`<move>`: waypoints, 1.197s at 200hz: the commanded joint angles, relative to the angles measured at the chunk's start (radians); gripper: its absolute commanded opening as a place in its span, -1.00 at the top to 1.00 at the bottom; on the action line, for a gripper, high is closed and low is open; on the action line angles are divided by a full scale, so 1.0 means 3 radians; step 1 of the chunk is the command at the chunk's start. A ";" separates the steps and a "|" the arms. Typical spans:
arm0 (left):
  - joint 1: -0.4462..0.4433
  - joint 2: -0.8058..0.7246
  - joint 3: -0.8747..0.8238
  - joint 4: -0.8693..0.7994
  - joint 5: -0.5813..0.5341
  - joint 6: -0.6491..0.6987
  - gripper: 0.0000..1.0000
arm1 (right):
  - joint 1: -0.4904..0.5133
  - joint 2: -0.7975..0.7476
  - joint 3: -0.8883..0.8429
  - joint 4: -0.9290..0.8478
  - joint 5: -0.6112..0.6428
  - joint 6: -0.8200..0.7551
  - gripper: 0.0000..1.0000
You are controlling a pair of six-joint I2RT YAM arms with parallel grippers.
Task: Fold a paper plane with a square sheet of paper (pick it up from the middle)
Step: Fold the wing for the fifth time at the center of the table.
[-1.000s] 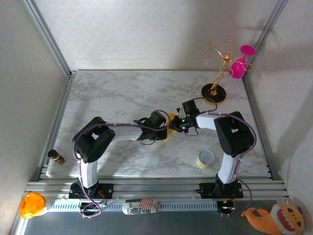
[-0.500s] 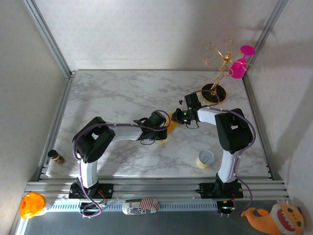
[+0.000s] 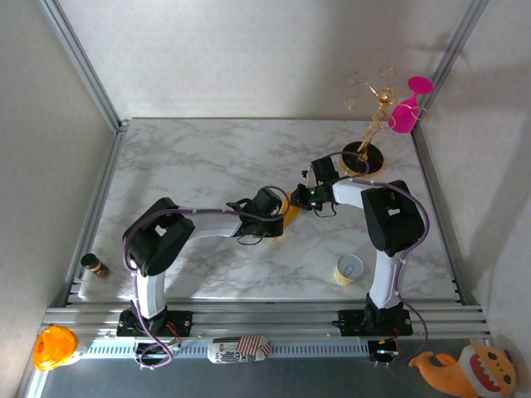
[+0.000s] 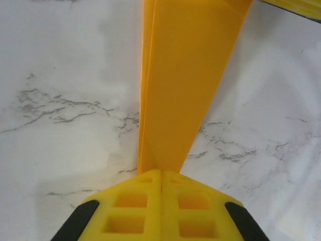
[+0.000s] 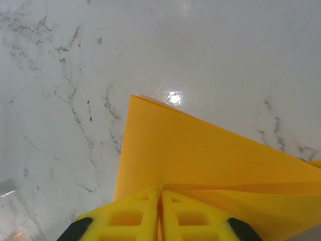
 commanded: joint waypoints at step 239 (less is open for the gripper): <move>0.0118 0.0383 0.0249 0.0083 -0.0239 -0.0464 1.00 | -0.0009 -0.0341 -0.0454 0.0168 -0.0241 -0.0172 0.78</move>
